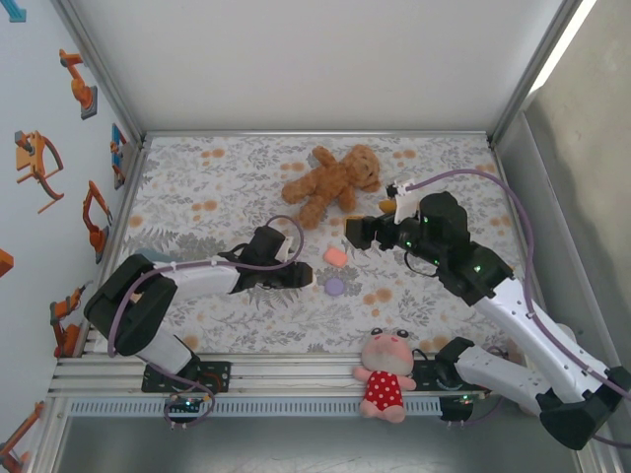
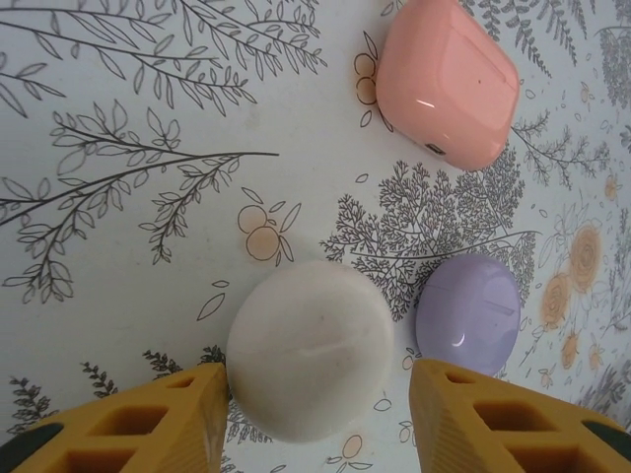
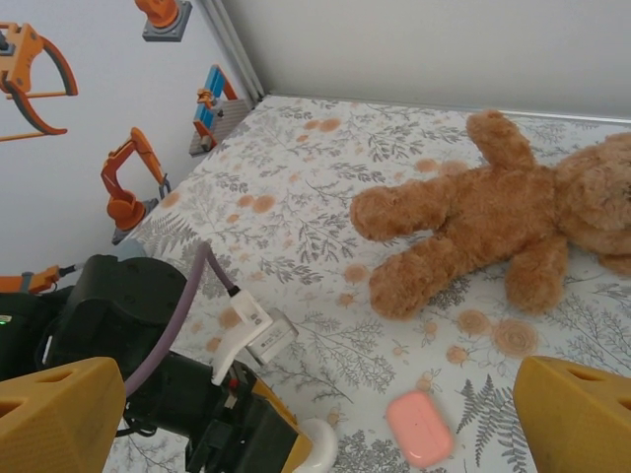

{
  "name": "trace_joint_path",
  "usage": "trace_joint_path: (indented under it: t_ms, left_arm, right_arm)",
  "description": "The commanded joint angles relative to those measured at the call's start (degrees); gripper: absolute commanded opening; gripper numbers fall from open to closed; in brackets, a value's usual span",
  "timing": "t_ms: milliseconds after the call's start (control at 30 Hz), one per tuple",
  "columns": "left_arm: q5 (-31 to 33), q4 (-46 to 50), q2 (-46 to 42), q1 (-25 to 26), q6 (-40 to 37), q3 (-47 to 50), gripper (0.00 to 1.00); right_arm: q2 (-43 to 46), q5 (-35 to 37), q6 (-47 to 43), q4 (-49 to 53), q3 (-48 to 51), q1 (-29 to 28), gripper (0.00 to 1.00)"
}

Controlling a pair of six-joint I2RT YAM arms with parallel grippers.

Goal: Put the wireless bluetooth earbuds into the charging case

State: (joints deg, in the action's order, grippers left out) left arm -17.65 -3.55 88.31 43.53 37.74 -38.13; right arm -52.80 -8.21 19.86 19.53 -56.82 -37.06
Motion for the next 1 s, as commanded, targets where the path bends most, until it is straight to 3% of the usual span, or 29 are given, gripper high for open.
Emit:
trace_joint_path:
  t_ms: [0,300,600,767,967]
  left_arm:
    - [2.3,1.6,-3.3,-0.1,-0.4,0.4,0.53]
    - [7.0,5.0,-14.2,-2.2,-5.0,0.3,0.65]
    - [21.0,12.4,-27.9,-6.3,-14.4,-0.4,0.74]
    - [27.4,13.1,-34.7,-11.1,-16.5,1.8,0.79]
    - [32.9,10.6,-39.0,-19.3,-19.5,5.6,0.85]
  right_arm:
    - [-0.3,1.1,-1.8,2.5,-2.4,1.4,1.00]
    - [0.6,2.6,-5.2,4.3,-1.1,8.2,1.00]
    - [2.0,3.6,-6.7,2.7,3.8,17.8,1.00]
    - [3.8,6.9,-9.2,-1.8,9.0,21.8,1.00]
    - [6.3,13.1,-14.4,-14.2,19.7,25.9,1.00]
